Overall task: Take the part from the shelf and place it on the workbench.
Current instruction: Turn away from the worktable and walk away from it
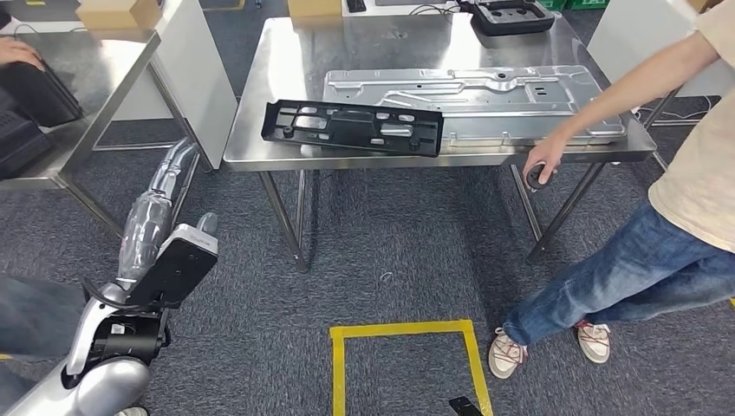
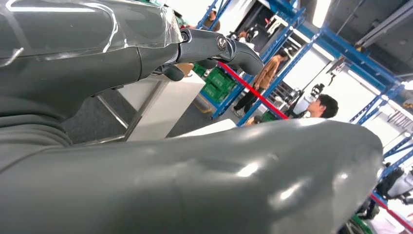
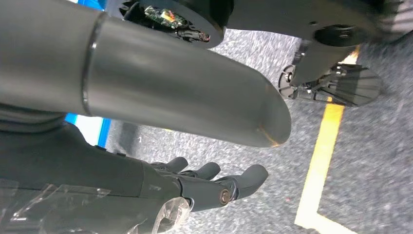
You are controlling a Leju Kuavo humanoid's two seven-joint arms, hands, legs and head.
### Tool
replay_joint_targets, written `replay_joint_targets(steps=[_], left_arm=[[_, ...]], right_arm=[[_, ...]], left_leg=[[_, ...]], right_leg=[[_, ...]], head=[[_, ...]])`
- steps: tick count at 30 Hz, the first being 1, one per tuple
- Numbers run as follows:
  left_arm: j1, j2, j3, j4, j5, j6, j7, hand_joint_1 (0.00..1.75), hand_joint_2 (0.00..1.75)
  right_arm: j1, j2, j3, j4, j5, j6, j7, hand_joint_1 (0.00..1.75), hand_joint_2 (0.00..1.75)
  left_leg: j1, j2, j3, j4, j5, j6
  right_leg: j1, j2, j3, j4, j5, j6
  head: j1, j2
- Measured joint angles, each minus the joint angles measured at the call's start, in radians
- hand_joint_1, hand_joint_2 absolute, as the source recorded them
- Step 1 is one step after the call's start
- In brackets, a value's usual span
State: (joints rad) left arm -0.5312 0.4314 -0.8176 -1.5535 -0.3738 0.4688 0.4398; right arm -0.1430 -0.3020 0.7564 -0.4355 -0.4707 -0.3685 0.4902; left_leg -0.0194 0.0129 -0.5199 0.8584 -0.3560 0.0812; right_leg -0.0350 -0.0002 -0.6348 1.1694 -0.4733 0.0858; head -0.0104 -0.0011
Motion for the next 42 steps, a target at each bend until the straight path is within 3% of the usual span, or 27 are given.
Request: replay_joint_targets(steps=[2, 4, 7, 9, 11, 12, 13, 14, 15, 16, 18, 20, 22, 23, 24, 26, 27, 28, 29, 30, 32, 34, 37, 38, 40, 42], left_arm=[[0.0, 0.0, -0.001, 0.002, 0.0, 0.0, 0.0, 0.0, 0.0], [-0.002, 0.0, -0.001, 0.002, 0.0, 0.0, 0.0, 0.0, 0.0], [0.0, 0.0, -0.002, 0.003, 0.002, 0.0, 0.0, 0.0, 0.0], [0.002, 0.0, -0.002, 0.004, 0.004, 0.0, 0.0, 0.0, 0.0], [0.004, 0.0, -0.002, 0.004, 0.006, 0.0, 0.0, 0.0, 0.0], [0.007, 0.0, -0.002, 0.004, 0.007, 0.0, 0.0, 0.0, 0.0], [0.009, 0.0, -0.002, 0.004, 0.008, 0.0, 0.0, 0.0, 0.0], [0.011, 0.0, -0.002, 0.004, 0.009, 0.0, 0.0, 0.0, 0.0], [0.011, 0.0, -0.002, 0.004, 0.01, 0.0, 0.0, 0.0, 0.0], [0.01, 0.0, -0.001, 0.005, 0.011, 0.0, 0.0, 0.0, 0.0], [0.004, 0.001, 0.002, 0.004, 0.013, 0.0, 0.0, 0.0, 0.0], [-0.002, 0.003, 0.004, 0.005, 0.015, 0.0, 0.0, 0.0, 0.0], [-0.004, 0.004, 0.004, 0.005, 0.015, 0.0, 0.0, 0.0, 0.0], [-0.004, 0.004, 0.004, 0.005, 0.015, 0.0, 0.0, 0.0, 0.0], [-0.004, 0.004, 0.004, 0.005, 0.016, 0.0, 0.0, 0.0, 0.0], [-0.001, 0.004, 0.002, 0.005, 0.017, -0.001, 0.001, 0.0, 0.0], [0.003, 0.004, 0.002, 0.005, 0.018, -0.001, 0.002, 0.0, 0.0], [0.006, 0.004, 0.001, 0.005, 0.018, -0.002, 0.002, 0.0, 0.0], [0.008, 0.004, 0.001, 0.005, 0.018, -0.003, 0.003, 0.0, 0.0], [0.011, 0.004, 0.001, 0.005, 0.018, -0.004, 0.004, 0.0, 0.0], [0.013, 0.004, 0.002, 0.005, 0.018, -0.006, 0.005, 0.0, 0.0], [0.011, 0.006, 0.002, 0.005, 0.016, -0.008, 0.008, 0.0, 0.0], [0.012, 0.008, 0.002, 0.005, 0.012, -0.011, 0.01, 0.0, 0.0], [0.012, 0.009, 0.002, 0.005, 0.012, -0.012, 0.01, 0.0, 0.0], [0.013, 0.01, 0.002, 0.005, 0.008, -0.014, 0.012, 0.0, 0.0], [0.014, 0.011, 0.001, 0.005, 0.001, -0.018, 0.018, 0.0, 0.0]], right_arm=[[-0.001, -0.001, 0.0, 0.0, 0.0, 0.0, 0.0, 0.0, 0.0], [-0.002, -0.002, -0.001, 0.0, 0.0, 0.0, 0.0, 0.0, 0.0], [-0.004, 0.0, -0.001, 0.0, 0.001, 0.0, 0.0, 0.0, 0.0], [-0.005, 0.002, -0.001, 0.001, 0.001, 0.0, 0.0, 0.0, 0.0], [-0.006, 0.001, -0.001, 0.001, 0.002, 0.0, 0.0, 0.0, 0.0], [-0.006, 0.001, -0.001, 0.002, 0.002, 0.0, 0.0, 0.0, 0.0], [-0.006, 0.001, -0.001, 0.002, 0.002, 0.0, 0.0, 0.0, 0.0], [-0.006, 0.001, -0.001, 0.003, 0.003, 0.0, 0.0, 0.0, 0.0], [-0.006, 0.001, -0.001, 0.003, 0.003, 0.0, 0.0, 0.0, 0.0], [-0.006, 0.003, -0.001, 0.003, 0.003, 0.0, 0.0, 0.0, 0.0], [-0.008, 0.01, -0.001, 0.003, 0.004, 0.0, 0.0, 0.0, 0.0], [-0.009, 0.016, -0.001, 0.004, 0.004, 0.0, 0.0, 0.0, 0.0], [-0.009, 0.016, -0.001, 0.004, 0.005, 0.0, 0.0, 0.0, 0.0], [-0.01, 0.016, 0.0, 0.004, 0.005, 0.0, 0.0, 0.0, 0.0], [-0.01, 0.016, 0.0, 0.004, 0.006, 0.001, 0.0, 0.0, 0.0], [-0.011, 0.016, 0.0, 0.004, 0.008, 0.001, 0.0, 0.0, 0.0], [-0.01, 0.016, 0.001, 0.005, 0.009, 0.001, 0.0, 0.0, 0.0], [-0.01, 0.016, 0.001, 0.005, 0.01, 0.001, 0.0, 0.0, 0.0], [-0.01, 0.016, 0.001, 0.005, 0.01, 0.001, 0.0, 0.0, 0.0], [-0.01, 0.015, 0.001, 0.006, 0.011, 0.001, 0.0, 0.0, 0.0], [-0.012, 0.014, 0.001, 0.007, 0.011, 0.001, 0.0, 0.0, 0.0], [-0.013, 0.014, 0.001, 0.007, 0.012, 0.002, 0.0, 0.0, 0.0], [-0.014, 0.016, 0.001, 0.007, 0.013, 0.004, 0.0, 0.0, 0.0], [-0.015, 0.017, 0.001, 0.008, 0.013, 0.004, 0.0, 0.0, 0.0], [-0.016, 0.018, 0.001, 0.008, 0.013, 0.004, 0.0, 0.0, 0.0], [-0.016, 0.018, 0.001, 0.008, 0.013, 0.004, 0.0, 0.0, 0.0]], left_leg=[[0.002, 0.001, -0.03, 0.03, 0.001, -0.008], [0.0, 0.001, -0.052, 0.056, 0.004, -0.015], [0.002, 0.0, -0.07, 0.078, -0.002, -0.027], [0.009, -0.002, -0.099, 0.154, -0.067, -0.041], [0.016, -0.002, -0.145, 0.295, -0.158, -0.054], [0.019, -0.002, -0.16, 0.356, -0.185, -0.057], [0.02, -0.002, -0.161, 0.387, -0.194, -0.056], [0.019, -0.003, -0.141, 0.377, -0.183, -0.053], [0.017, -0.003, -0.103, 0.325, -0.159, -0.046], [0.012, -0.004, -0.049, 0.244, -0.131, -0.033], [-0.002, -0.005, 0.049, 0.086, -0.104, -0.003], [-0.014, -0.005, 0.081, 0.021, -0.1, 0.011], [-0.016, -0.004, 0.08, 0.003, -0.079, 0.012], [-0.012, -0.003, 0.078, -0.008, -0.066, 0.012], [-0.009, -0.003, 0.075, -0.018, -0.052, 0.011], [-0.004, -0.002, 0.058, -0.022, -0.035, 0.009], [-0.004, -0.003, 0.047, -0.02, -0.029, 0.007], [-0.004, -0.003, 0.037, -0.017, -0.023, 0.005], [-0.003, -0.003, 0.027, -0.013, -0.019, 0.003], [-0.001, -0.003, 0.018, -0.006, -0.016, 0.001], [0.0, -0.003, -0.001, 0.015, -0.015, -0.006], [-0.003, -0.002, -0.021, 0.04, -0.016, -0.012], [-0.003, -0.002, -0.042, 0.062, -0.015, -0.023], [-0.001, -0.003, -0.051, 0.079, -0.029, -0.028], [0.007, -0.004, -0.089, 0.175, -0.1, -0.045], [0.015, -0.003, -0.14, 0.322, -0.182, -0.057]], right_leg=[[-0.002, 0.001, 0.103, -0.146, 0.022, 0.006], [-0.002, 0.003, 0.151, -0.229, 0.008, -0.002], [0.0, 0.002, 0.138, -0.233, 0.013, -0.029], [-0.003, -0.001, 0.123, -0.234, 0.027, -0.047], [-0.002, -0.003, 0.104, -0.233, 0.041, -0.054], [-0.002, -0.003, 0.094, -0.233, 0.048, -0.054], [-0.002, -0.003, 0.086, -0.233, 0.055, -0.055], [0.0, -0.002, 0.078, -0.233, 0.062, -0.054], [0.002, -0.001, 0.071, -0.233, 0.068, -0.054], [0.001, -0.001, 0.067, -0.234, 0.074, -0.054], [-0.001, -0.001, 0.062, -0.237, 0.086, -0.047], [-0.008, -0.002, 0.061, -0.244, 0.1, -0.034], [-0.009, -0.004, 0.059, -0.253, 0.107, -0.022], [-0.006, -0.003, 0.051, -0.239, 0.092, -0.02], [-0.002, -0.002, 0.035, -0.202, 0.059, -0.019], [0.002, 0.0, -0.016, -0.063, -0.037, -0.02], [0.004, 0.001, -0.039, 0.008, -0.07, -0.018], [0.004, 0.001, -0.049, 0.055, -0.082, -0.016], [0.004, 0.0, -0.04, 0.065, -0.073, -0.014], [0.004, 0.0, -0.01, 0.03, -0.047, -0.012], [0.003, -0.001, 0.091, -0.12, 0.003, -0.007], [0.002, 0.001, 0.153, -0.228, 0.013, -0.009], [0.002, 0.003, 0.145, -0.241, 0.011, -0.03], [0.001, 0.001, 0.139, -0.24, 0.016, -0.039], [-0.001, -0.001, 0.124, -0.241, 0.028, -0.053], [-0.001, -0.002, 0.107, -0.24, 0.04, -0.058]], head=[[0.001, 0.0], [0.001, 0.0], [-0.001, 0.0], [-0.002, 0.0], [-0.003, 0.0], [-0.003, 0.0], [-0.003, 0.0], [-0.003, 0.0], [-0.003, 0.0], [-0.003, 0.0], [-0.003, 0.0], [-0.004, 0.0], [-0.006, 0.0], [-0.006, 0.0], [-0.004, 0.0], [-0.002, 0.0], [0.0, 0.0], [0.0, 0.0], [0.0, 0.0], [0.0, 0.0], [0.001, 0.0], [0.001, 0.0], [0.0, 0.0], [0.0, 0.0], [-0.001, 0.0], [-0.001, 0.0]])
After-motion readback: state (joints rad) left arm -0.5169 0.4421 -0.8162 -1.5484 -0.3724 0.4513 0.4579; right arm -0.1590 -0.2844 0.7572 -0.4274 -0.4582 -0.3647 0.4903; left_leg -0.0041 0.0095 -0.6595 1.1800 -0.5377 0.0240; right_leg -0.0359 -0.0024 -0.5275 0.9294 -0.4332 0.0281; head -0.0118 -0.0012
